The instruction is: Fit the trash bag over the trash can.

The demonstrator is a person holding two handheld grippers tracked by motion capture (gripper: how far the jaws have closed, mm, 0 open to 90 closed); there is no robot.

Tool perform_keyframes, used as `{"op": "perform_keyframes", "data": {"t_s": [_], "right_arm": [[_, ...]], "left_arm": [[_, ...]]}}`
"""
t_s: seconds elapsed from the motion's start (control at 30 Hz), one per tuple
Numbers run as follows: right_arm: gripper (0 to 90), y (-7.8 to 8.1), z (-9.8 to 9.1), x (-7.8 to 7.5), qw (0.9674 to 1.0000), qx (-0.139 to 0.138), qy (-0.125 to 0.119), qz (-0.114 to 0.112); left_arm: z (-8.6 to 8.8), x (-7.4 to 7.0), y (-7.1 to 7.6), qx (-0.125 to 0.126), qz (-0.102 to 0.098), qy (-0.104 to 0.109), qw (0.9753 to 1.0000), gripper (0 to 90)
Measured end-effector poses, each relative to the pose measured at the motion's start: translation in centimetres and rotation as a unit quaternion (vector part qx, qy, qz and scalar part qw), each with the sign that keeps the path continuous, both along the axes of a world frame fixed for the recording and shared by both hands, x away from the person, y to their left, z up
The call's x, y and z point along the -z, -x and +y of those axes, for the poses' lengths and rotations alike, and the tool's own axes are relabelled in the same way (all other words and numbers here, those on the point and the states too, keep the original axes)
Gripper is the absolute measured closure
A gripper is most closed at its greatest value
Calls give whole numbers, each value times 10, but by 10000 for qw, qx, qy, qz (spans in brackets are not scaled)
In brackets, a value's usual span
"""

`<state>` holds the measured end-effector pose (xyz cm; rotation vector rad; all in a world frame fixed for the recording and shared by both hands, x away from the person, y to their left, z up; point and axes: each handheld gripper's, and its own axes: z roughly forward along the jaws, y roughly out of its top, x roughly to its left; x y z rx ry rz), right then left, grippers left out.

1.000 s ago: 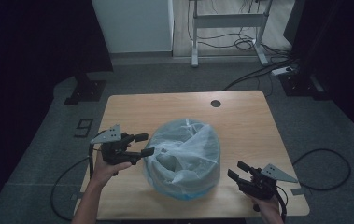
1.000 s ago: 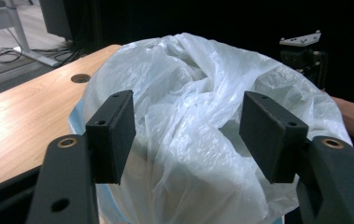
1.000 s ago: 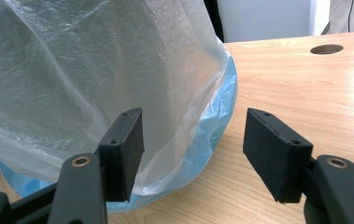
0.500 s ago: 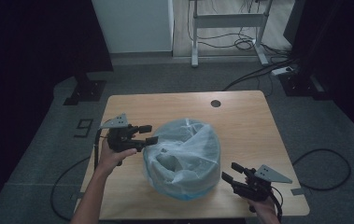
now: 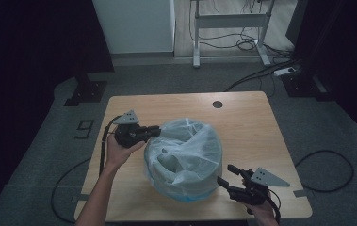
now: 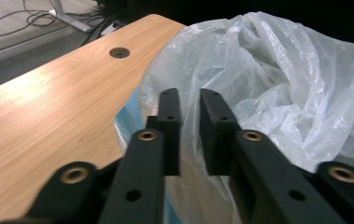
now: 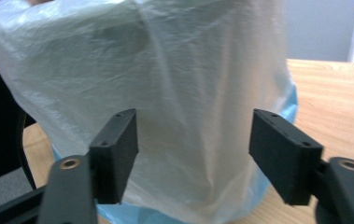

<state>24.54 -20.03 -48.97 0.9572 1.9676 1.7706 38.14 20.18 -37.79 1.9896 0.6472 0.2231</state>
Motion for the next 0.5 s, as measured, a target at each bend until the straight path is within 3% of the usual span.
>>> {"op": "perform_keyframes", "data": {"t_s": [0.17,0.33,0.5], "right_arm": [[306,-4,12,-6,9993,-182,146,-279],[656,-8,14,-10,9984,-265,211,-448],[882,-6,14,-12,9979,-206,317,-525]], "left_arm": [[-1,-1,-3,-4,75,101,9999,870],[-1,-1,-5,37,65,113,9999,897],[1,-1,-7,8,56,228,9997,897]]}}
